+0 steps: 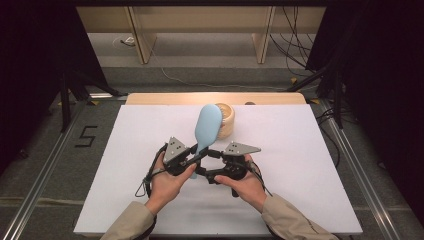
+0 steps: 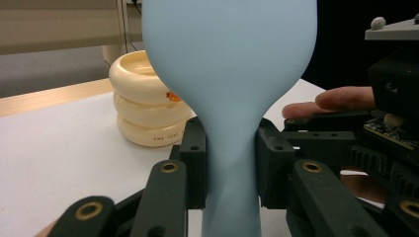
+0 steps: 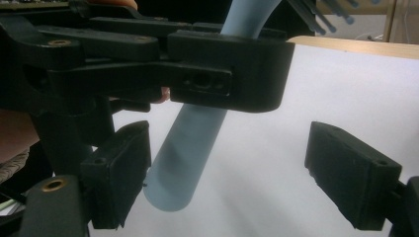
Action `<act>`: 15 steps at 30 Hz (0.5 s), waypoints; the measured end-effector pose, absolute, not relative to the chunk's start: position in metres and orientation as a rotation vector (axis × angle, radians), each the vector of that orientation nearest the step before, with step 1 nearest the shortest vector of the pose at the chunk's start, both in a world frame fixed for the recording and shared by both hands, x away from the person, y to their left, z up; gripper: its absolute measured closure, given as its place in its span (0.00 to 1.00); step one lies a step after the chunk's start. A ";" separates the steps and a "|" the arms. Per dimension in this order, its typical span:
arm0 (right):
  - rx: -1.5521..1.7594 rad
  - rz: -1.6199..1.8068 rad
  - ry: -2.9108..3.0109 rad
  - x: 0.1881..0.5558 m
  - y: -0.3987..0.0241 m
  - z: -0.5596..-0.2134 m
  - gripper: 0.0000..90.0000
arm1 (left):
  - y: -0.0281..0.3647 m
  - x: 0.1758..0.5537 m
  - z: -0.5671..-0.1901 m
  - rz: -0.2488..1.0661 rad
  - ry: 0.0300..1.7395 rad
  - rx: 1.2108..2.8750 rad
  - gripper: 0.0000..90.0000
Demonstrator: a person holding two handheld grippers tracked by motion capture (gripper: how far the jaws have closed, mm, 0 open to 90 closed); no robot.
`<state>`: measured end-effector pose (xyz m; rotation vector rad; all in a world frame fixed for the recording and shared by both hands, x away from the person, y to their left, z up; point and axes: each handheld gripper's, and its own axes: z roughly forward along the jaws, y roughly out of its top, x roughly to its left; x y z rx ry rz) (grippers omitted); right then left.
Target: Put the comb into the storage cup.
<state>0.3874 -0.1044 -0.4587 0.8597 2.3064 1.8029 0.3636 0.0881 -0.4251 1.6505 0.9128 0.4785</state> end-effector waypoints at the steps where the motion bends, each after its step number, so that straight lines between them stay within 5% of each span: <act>1: 0.861 1.803 2.309 0.387 -0.104 -0.459 0.21 | 0.088 0.363 -0.425 0.478 0.912 1.650 0.77; 15: 0.856 1.801 2.312 0.387 -0.101 -0.460 0.22 | 0.083 0.361 -0.425 0.468 0.898 1.649 0.77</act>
